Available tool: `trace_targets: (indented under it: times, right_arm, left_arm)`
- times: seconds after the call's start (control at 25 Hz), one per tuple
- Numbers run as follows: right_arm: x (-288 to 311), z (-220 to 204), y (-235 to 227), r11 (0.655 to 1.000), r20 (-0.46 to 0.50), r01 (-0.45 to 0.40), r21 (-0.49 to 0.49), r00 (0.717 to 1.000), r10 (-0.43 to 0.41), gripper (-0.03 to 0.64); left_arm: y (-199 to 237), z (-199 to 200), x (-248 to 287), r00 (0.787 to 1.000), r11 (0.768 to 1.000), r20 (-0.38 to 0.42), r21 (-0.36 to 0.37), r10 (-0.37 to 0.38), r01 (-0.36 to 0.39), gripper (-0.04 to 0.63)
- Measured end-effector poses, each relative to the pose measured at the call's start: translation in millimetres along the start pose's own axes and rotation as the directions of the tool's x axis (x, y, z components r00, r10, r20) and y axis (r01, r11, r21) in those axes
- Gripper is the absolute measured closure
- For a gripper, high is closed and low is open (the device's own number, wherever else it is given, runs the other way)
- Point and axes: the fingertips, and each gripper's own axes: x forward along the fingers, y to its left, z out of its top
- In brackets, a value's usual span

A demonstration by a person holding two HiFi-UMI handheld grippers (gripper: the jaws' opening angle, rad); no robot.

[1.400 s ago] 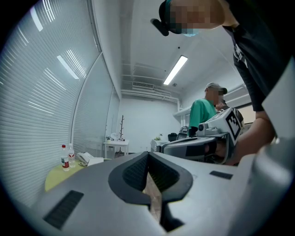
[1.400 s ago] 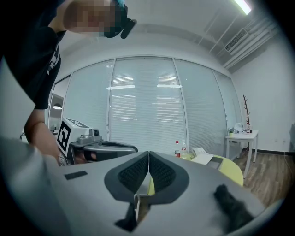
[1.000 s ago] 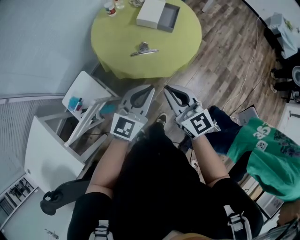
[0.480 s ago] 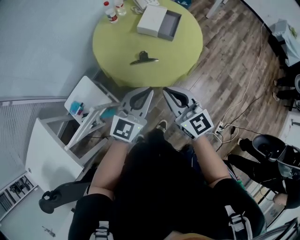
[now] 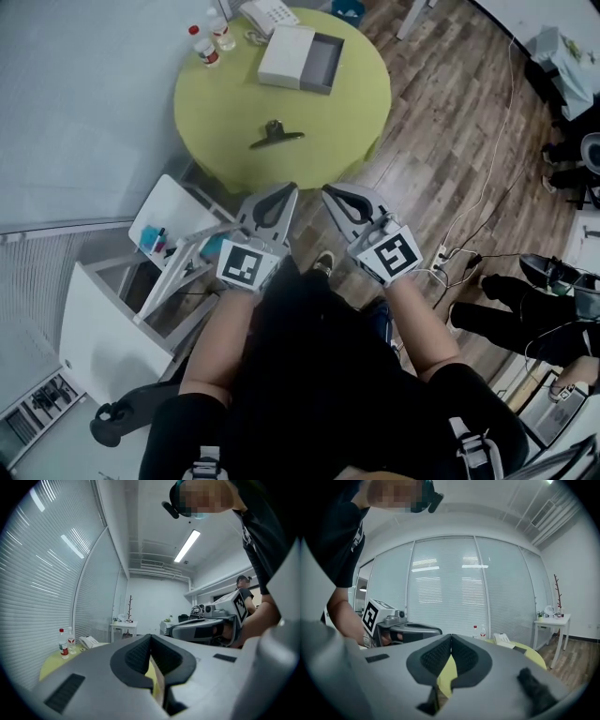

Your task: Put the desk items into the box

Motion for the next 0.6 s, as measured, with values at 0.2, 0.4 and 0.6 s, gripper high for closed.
trace_targets:
  times: [0.2,0.4,0.6]
  right_arm:
    - [20,-5,-7,1.000,-0.017,0.024,0.015,1.000,-0.024,0.600]
    - [57,-14,-19,0.996,-0.042,0.065,0.055,0.997,-0.063,0.598]
    - [99,-22,-25,0.995,-0.081,0.080,0.057,0.994,-0.075,0.598]
  left_arm:
    - [21,5,6,0.999,1.000,0.028,0.020,-0.020,0.020,0.586]
    - [56,-4,7,0.999,0.999,0.015,0.025,-0.032,0.032,0.586]
    - [97,-15,6,1.000,1.000,0.015,0.006,-0.023,0.023,0.586]
